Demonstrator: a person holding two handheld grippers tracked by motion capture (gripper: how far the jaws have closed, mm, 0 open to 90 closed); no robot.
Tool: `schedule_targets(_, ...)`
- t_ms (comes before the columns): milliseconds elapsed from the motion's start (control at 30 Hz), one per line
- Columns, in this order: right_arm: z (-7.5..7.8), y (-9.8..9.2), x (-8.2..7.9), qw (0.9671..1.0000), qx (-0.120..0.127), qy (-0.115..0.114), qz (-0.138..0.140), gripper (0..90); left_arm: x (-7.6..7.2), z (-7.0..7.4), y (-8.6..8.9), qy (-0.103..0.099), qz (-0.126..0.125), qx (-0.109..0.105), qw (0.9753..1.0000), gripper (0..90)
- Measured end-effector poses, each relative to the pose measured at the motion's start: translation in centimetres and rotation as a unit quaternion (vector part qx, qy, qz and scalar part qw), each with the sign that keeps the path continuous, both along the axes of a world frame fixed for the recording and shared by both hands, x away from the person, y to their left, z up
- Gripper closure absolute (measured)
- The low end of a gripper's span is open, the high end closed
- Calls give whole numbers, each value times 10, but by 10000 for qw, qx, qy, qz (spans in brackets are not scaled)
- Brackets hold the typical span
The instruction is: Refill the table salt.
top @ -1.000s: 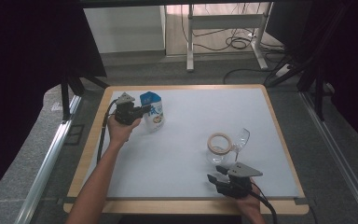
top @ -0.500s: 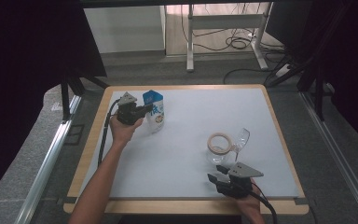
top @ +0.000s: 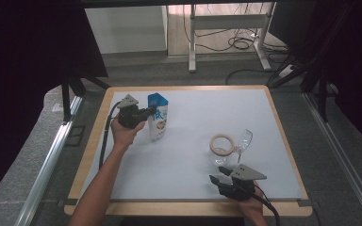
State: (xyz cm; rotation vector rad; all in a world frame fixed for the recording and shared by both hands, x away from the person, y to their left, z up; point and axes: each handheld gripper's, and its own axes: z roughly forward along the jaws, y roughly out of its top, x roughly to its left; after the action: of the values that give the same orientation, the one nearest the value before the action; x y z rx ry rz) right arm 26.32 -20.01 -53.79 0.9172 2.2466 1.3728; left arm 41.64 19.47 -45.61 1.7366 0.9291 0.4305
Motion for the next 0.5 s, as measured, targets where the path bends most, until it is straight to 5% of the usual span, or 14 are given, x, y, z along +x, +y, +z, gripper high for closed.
schedule_targets(500,1,7,-2,10000,8,-66,30,486,-19,15,2,-106,-242,-182,9995,900)
